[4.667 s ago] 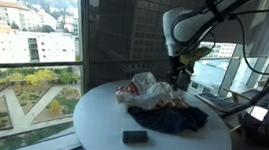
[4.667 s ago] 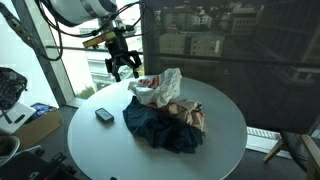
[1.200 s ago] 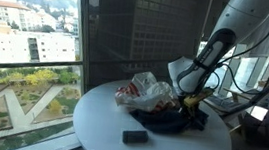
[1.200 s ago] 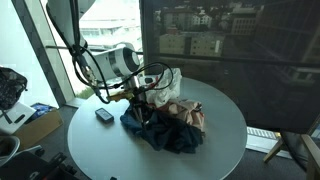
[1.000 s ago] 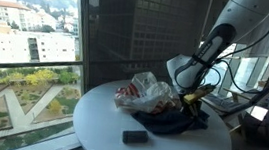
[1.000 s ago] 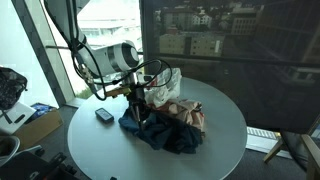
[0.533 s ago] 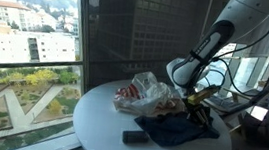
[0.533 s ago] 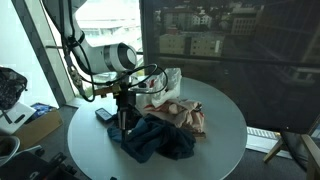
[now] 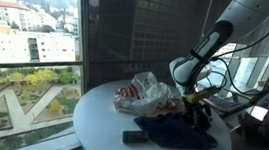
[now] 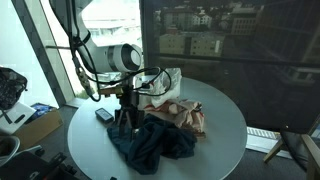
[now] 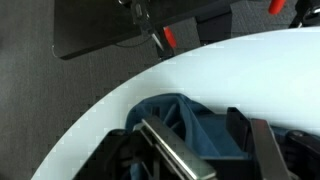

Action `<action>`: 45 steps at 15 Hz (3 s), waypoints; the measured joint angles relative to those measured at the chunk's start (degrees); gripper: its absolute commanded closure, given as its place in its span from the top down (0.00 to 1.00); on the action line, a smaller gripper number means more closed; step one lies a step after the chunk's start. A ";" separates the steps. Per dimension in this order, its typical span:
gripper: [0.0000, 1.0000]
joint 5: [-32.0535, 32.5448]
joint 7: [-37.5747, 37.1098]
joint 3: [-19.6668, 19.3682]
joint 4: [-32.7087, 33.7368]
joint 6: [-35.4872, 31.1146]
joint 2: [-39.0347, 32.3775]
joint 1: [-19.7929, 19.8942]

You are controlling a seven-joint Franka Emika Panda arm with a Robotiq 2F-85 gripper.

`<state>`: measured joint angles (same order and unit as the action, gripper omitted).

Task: Move the shirt to the right then pick it up

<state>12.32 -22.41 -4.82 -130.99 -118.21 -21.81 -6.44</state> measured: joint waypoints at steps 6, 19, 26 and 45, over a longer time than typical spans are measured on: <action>1.00 -2.37 0.69 0.53 -0.26 -12.11 -2.19 1.04; 0.74 0.95 -1.83 -5.77 0.04 -28.75 -11.22 -0.84; 0.42 1.24 -2.15 -7.93 0.14 -30.74 -12.16 -3.75; 0.41 2.97 -3.45 -7.22 1.51 -9.41 3.71 -5.48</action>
<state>15.30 -25.86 -12.05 -129.48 -127.62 -18.10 -11.92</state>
